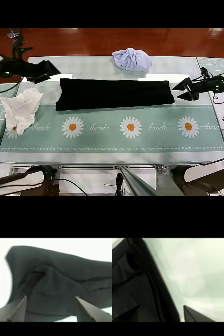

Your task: Fold the shirts.

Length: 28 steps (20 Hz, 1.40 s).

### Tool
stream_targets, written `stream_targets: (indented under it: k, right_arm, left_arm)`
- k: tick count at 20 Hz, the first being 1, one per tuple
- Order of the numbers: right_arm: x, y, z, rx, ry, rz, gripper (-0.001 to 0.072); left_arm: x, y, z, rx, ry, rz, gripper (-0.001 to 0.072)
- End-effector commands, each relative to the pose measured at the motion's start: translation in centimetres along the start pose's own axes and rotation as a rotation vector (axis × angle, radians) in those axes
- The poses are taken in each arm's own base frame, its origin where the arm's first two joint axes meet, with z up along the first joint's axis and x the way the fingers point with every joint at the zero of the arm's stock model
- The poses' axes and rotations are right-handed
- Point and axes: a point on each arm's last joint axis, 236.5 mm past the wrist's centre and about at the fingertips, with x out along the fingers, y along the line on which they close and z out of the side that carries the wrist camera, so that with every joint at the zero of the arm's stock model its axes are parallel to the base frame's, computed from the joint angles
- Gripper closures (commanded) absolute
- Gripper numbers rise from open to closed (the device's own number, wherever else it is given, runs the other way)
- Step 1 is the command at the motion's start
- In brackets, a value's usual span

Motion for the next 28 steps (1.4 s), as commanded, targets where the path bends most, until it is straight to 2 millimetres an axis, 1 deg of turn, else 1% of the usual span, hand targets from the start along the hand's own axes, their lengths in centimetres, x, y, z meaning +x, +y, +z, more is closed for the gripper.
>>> stream_targets:
  k: [1,3,4,5,6,7,8,9,11,12,13,14,15,17,18,20,21,22,23,25,26,28]
  right_arm:
    - [2.2,1.6,0.3,-0.019,0.000,0.045,0.0087]
    - [4.0,3.1,-0.5,-0.018,0.037,0.083,0.0094]
    - [4.7,3.7,-0.8,-0.024,0.051,0.091,0.0095]
    - [5.0,4.2,-1.0,-0.035,0.053,0.091,0.0154]
    - [4.7,4.8,-1.2,-0.049,0.064,0.099,0.0428]
    - [4.0,5.6,-1.6,-0.082,0.082,0.110,0.0683]
    - [2.8,6.4,-2.1,-0.139,0.093,0.111,0.0685]
    - [1.4,6.7,-2.4,-0.176,0.084,0.087,0.0686]
    - [-2.1,6.4,-3.4,-0.275,0.056,-0.031,0.0686]
    - [-4.0,7.0,-4.4,-0.313,0.030,-0.060,0.0686]
    - [-5.8,8.1,-5.6,-0.354,-0.014,-0.061,0.0686]
    - [-7.3,9.0,-7.0,-0.385,-0.060,-0.063,0.0686]
    - [-8.8,9.9,-8.9,-0.405,-0.110,-0.062,0.0686]
    - [-10.8,11.2,-12.8,-0.410,-0.193,-0.047,0.0686]
    - [-11.6,11.8,-15.1,-0.412,-0.226,-0.027,0.0686]
    - [-12.7,12.2,-19.1,-0.408,-0.269,-0.005,0.0686]
    - [-13.1,12.2,-20.9,-0.399,-0.287,0.006,0.0686]
    - [-13.4,12.3,-22.1,-0.398,-0.309,0.012,0.0686]
    - [-13.9,12.5,-23.2,-0.394,-0.334,0.019,0.0686]
    - [-14.8,13.2,-24.6,-0.405,-0.369,0.036,0.0686]
    - [-15.2,13.6,-25.1,-0.414,-0.383,0.050,0.0686]
    - [-15.3,14.5,-26.0,-0.424,-0.374,0.089,0.0686]
  left_arm:
    - [1.9,-6.0,-1.4,0.154,-0.054,-0.033,0.0005]
    - [4.1,-9.2,-1.8,0.211,-0.069,-0.064,0.0006]
    - [5.2,-10.5,-2.1,0.232,-0.077,-0.077,0.0006]
    - [6.2,-11.8,-2.7,0.243,-0.071,-0.093,0.0007]
    - [7.0,-12.8,-3.6,0.257,-0.047,-0.107,0.0011]
    - [7.5,-13.4,-4.5,0.269,-0.022,-0.117,0.0145]
    - [7.9,-13.9,-5.3,0.279,0.004,-0.125,0.0520]
    - [8.1,-14.4,-5.9,0.297,0.017,-0.131,0.0684]
    - [8.3,-15.3,-6.8,0.315,0.035,-0.143,0.0683]
    - [8.4,-15.9,-7.4,0.327,0.048,-0.152,0.0684]
    - [8.6,-16.7,-8.2,0.341,0.064,-0.163,0.0684]
    - [8.7,-17.5,-9.4,0.311,0.096,-0.171,0.0685]
    - [9.0,-18.2,-10.3,0.255,0.123,-0.175,0.0685]
    - [10.3,-19.9,-11.7,0.251,0.133,-0.189,0.0685]
    - [11.1,-21.0,-12.6,0.257,0.143,-0.201,0.0685]
    - [13.1,-23.8,-15.4,0.296,0.204,-0.227,0.0685]
    - [14.0,-25.2,-17.0,0.321,0.240,-0.242,0.0685]
    - [15.0,-26.7,-18.9,0.335,0.284,-0.260,0.0685]
    - [15.7,-28.1,-20.6,0.348,0.323,-0.278,0.0685]
    - [17.1,-30.7,-24.0,0.351,0.393,-0.323,0.0684]
    - [17.5,-31.8,-25.8,0.345,0.431,-0.346,0.0684]
    - [17.7,-33.4,-29.6,0.338,0.520,-0.377,0.0684]
